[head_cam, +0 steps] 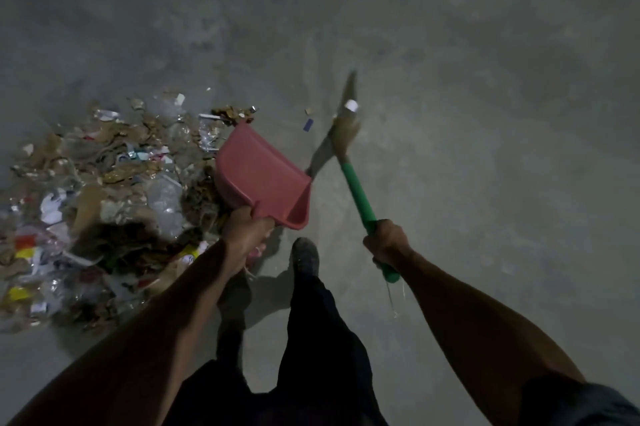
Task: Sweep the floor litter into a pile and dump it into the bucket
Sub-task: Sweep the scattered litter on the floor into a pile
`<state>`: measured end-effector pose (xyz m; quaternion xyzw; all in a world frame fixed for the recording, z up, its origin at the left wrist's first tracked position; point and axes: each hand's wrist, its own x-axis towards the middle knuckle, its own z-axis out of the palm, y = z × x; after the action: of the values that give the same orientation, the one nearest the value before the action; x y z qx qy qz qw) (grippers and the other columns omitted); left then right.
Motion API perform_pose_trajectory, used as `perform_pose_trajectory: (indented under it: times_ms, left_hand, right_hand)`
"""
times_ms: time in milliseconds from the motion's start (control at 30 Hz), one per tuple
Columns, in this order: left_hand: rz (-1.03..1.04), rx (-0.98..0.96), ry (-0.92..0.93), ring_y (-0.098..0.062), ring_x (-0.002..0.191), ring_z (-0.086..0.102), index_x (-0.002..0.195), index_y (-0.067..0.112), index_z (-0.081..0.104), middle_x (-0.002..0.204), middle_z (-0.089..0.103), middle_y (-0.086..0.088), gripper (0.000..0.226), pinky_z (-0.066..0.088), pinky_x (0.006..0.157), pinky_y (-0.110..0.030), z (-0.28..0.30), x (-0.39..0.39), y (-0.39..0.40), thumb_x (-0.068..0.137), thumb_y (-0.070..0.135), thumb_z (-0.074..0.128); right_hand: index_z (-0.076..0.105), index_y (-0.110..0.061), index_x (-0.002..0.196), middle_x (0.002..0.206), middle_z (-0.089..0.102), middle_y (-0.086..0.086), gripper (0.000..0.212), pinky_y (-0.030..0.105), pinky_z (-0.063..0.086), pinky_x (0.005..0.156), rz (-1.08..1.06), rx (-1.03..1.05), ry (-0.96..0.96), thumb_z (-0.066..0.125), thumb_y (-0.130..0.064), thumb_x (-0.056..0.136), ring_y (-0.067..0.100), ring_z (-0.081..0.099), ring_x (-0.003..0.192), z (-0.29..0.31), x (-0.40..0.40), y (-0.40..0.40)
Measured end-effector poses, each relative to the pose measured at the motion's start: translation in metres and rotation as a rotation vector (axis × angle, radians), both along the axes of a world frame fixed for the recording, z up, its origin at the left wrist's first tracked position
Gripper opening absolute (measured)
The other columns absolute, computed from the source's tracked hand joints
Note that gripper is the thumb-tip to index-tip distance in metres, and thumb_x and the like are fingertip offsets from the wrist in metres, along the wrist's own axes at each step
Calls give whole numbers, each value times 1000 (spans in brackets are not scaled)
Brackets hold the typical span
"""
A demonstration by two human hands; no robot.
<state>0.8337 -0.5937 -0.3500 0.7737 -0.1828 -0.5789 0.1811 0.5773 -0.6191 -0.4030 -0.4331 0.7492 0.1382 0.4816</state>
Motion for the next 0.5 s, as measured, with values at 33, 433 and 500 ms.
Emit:
perform_pose_trajectory:
  times_ms: [33, 433, 500]
  left_hand:
    - [21, 4, -15, -16, 43, 39, 85, 8, 57, 61, 48, -5, 7, 27, 33, -16, -4, 5, 2, 92, 9, 56]
    - [310, 77, 3, -8, 33, 41, 92, 3, 60, 59, 48, -7, 6, 26, 29, -13, -3, 45, 29, 89, 3, 65]
    - [335, 55, -6, -13, 45, 41, 99, 4, 62, 62, 50, -8, 13, 27, 29, -14, 2, 49, 31, 88, 6, 67]
  right_hand:
    - [53, -2, 120, 96, 66, 13, 31, 32, 57, 47, 91, -1, -22, 56, -14, 92, 24, 67, 61, -2, 12, -5]
    - [53, -14, 118, 97, 65, 11, 30, 39, 60, 58, 430, -136, -159, 55, -19, 89, 29, 68, 75, 23, 56, -17]
    - [54, -13, 117, 93, 66, 12, 29, 41, 60, 57, 362, -146, -136, 56, -18, 89, 30, 69, 72, 28, 48, -20]
